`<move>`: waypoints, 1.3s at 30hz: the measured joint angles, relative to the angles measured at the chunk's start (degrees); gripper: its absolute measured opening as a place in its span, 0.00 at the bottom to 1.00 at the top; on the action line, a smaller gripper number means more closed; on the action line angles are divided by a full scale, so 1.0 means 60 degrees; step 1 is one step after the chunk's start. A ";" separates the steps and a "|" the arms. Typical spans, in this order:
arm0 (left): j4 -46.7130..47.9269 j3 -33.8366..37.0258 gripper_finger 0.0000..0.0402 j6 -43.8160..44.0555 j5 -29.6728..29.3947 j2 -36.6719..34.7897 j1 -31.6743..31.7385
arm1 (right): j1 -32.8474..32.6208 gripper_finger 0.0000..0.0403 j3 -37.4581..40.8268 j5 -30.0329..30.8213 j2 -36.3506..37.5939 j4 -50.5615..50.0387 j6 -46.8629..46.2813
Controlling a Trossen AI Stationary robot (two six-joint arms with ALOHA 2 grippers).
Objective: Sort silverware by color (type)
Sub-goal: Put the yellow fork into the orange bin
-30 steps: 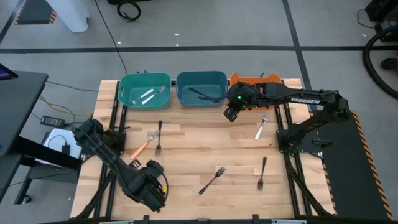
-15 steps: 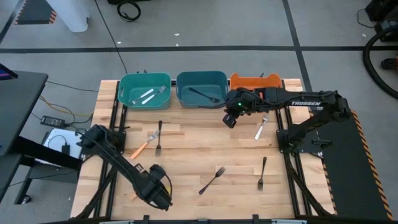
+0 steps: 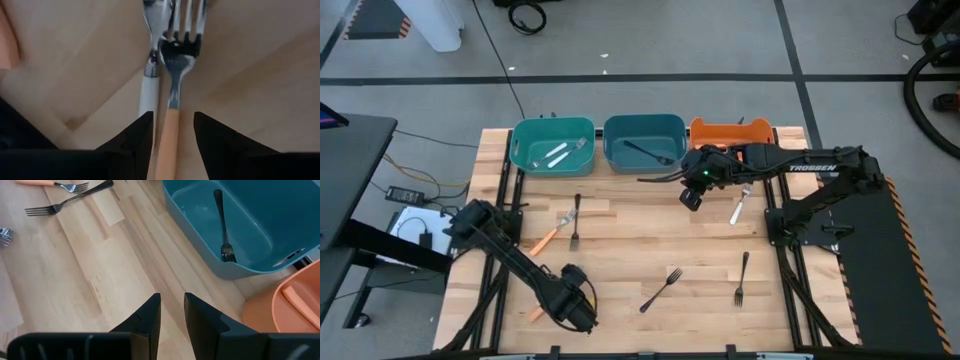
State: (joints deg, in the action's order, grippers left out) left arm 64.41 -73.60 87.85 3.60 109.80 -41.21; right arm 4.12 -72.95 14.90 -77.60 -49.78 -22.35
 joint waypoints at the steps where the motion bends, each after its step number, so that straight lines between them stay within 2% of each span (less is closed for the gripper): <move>1: -0.0003 0.0000 0.37 -0.0024 -0.0004 0.0000 0.0031 | 0.0004 0.23 0.0000 0.0000 0.0000 0.0002 0.0000; 7: -0.1152 0.0051 0.37 -0.0745 -0.0046 0.0004 0.0178 | 0.0004 0.23 0.0000 0.0001 0.0000 0.0000 0.0000; 15: -0.1248 0.0925 0.37 0.0183 0.0361 -0.0025 0.0169 | 0.0001 0.23 0.0000 0.0000 0.0000 -0.0015 0.0000; 22: -0.0908 0.0274 0.37 0.0029 0.0090 0.0022 0.0110 | 0.0000 0.23 0.0000 0.0000 0.0000 -0.0018 0.0176; 28: 0.0423 0.0601 0.37 0.0005 0.0013 0.0018 0.0088 | 0.0000 0.23 0.0000 0.0000 0.0000 -0.0009 0.0222; 35: -0.1088 0.1787 0.37 -0.0431 0.0835 -0.0115 0.0105 | 0.0000 0.23 0.0000 -0.0001 0.0000 0.0000 0.0222; 39: -0.1171 0.1946 0.37 -0.0187 0.0957 -0.0120 0.0113 | 0.0000 0.23 0.0000 -0.0005 0.0000 -0.0003 0.0222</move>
State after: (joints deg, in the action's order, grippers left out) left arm 57.38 -61.92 86.73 9.34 109.08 -40.53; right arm 4.12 -72.95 14.86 -77.60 -49.79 -21.02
